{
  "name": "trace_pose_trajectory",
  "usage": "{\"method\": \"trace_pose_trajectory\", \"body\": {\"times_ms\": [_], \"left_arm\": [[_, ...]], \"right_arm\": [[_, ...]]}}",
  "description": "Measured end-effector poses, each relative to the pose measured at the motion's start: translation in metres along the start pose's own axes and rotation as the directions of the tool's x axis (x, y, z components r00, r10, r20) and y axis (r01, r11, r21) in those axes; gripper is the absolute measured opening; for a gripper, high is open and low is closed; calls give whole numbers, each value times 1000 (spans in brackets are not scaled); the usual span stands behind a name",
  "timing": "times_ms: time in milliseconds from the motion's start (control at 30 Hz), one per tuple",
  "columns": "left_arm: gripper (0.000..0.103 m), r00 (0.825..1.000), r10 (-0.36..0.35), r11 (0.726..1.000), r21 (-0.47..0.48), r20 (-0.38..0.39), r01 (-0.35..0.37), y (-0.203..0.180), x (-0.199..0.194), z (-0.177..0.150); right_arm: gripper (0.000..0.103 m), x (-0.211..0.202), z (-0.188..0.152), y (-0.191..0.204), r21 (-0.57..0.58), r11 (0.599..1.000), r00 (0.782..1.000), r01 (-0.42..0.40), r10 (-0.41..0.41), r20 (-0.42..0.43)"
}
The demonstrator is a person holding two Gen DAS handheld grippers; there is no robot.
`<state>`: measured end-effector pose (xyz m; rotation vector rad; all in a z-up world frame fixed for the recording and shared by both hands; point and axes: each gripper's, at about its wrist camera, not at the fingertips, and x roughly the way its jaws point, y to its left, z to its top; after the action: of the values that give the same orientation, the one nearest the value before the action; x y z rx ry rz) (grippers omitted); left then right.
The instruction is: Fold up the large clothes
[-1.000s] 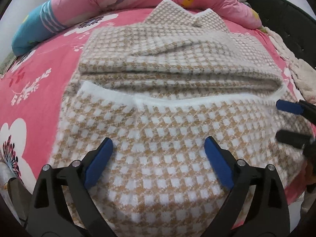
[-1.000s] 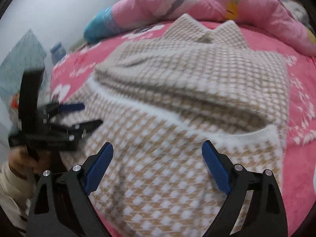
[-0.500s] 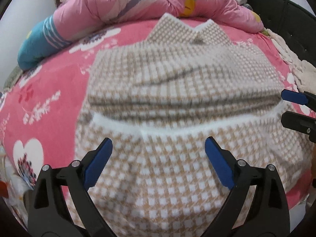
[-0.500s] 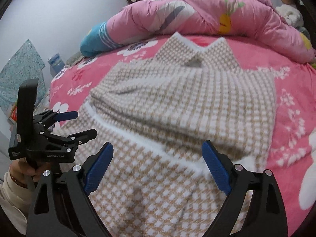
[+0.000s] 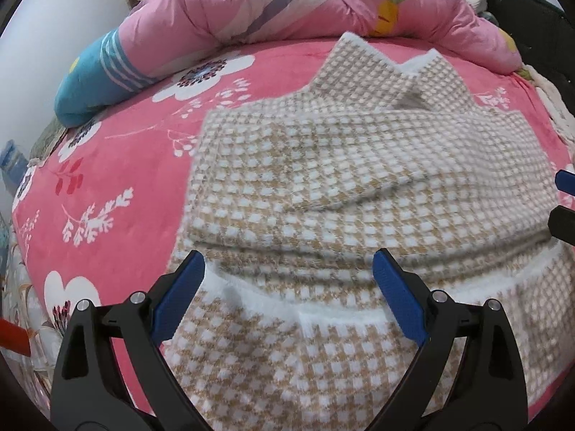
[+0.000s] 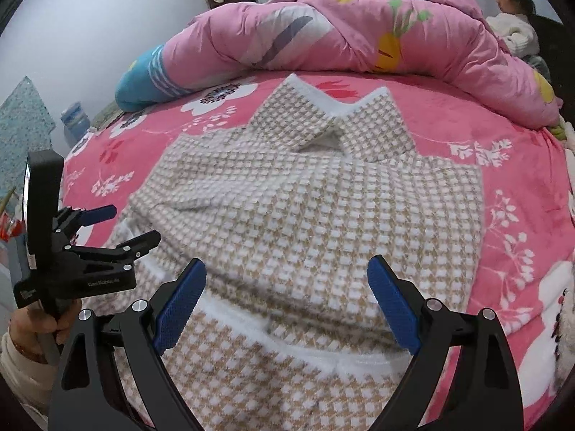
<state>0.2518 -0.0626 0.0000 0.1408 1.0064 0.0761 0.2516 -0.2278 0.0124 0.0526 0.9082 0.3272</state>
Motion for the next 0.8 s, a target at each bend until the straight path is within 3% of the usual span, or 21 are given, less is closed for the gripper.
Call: {"method": "trace_pose_trajectory", "body": {"times_ms": [800], "left_arm": [[91,1000,27,1000,-10,16,-27,1,2,5]], "right_arm": [[89,18,2,-12,21,1000,998,22,-20,-56]]}}
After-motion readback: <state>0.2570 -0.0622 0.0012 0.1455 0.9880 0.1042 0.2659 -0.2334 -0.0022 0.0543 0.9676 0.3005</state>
